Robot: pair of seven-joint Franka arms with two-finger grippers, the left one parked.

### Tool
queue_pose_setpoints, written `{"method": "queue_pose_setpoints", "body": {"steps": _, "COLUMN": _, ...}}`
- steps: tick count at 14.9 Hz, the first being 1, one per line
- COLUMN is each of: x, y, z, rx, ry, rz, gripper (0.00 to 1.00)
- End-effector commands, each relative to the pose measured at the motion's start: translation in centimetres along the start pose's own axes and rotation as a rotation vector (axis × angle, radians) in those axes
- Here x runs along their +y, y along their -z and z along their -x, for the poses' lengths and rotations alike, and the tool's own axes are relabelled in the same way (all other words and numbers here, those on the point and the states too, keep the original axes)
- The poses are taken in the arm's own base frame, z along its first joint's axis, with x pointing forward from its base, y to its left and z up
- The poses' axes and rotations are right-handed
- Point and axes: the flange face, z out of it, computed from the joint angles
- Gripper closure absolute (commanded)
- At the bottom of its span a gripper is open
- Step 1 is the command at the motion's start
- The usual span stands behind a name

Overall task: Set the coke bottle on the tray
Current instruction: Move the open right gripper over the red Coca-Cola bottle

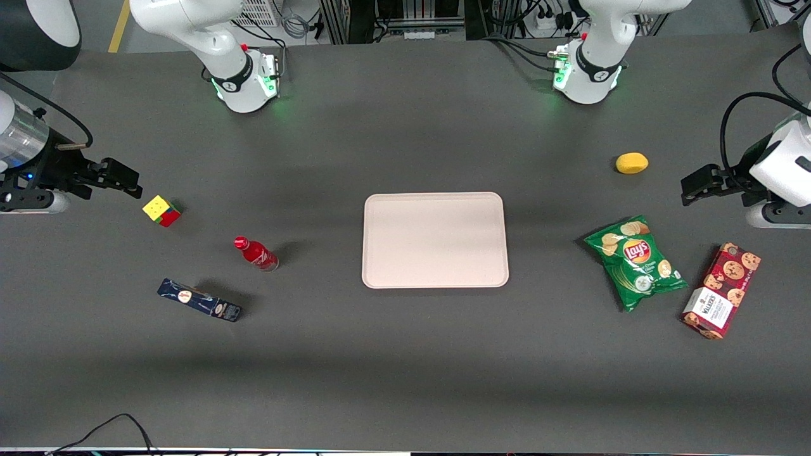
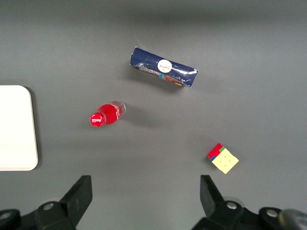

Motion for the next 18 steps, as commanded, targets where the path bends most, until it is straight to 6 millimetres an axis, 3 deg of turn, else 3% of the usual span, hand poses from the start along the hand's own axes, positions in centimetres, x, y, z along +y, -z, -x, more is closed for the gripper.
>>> {"method": "queue_pose_setpoints", "body": {"steps": 1, "x": -0.5, "y": -0.3, "z": -0.8, "rx": 0.011, "ry": -0.004, "rz": -0.015, "gripper": 0.0}}
{"method": "queue_pose_setpoints", "body": {"steps": 3, "x": -0.8, "y": -0.4, "z": -0.9, "rx": 0.009, "ry": -0.008, "rz": -0.02, "gripper": 0.0}}
{"method": "queue_pose_setpoints", "body": {"steps": 7, "x": -1.9, "y": -2.6, "z": -1.8, "rx": -0.013, "ry": -0.01, "rz": -0.07, "gripper": 0.0}}
{"method": "queue_pose_setpoints", "body": {"steps": 13, "x": -6.4, "y": -9.8, "z": -0.9, "rx": 0.003, "ry": 0.03, "rz": -0.059, "gripper": 0.0}}
{"method": "queue_pose_setpoints", "body": {"steps": 18, "x": -8.7, "y": -17.6, "z": 0.5, "rx": 0.051, "ry": 0.045, "rz": -0.045, "gripper": 0.0}}
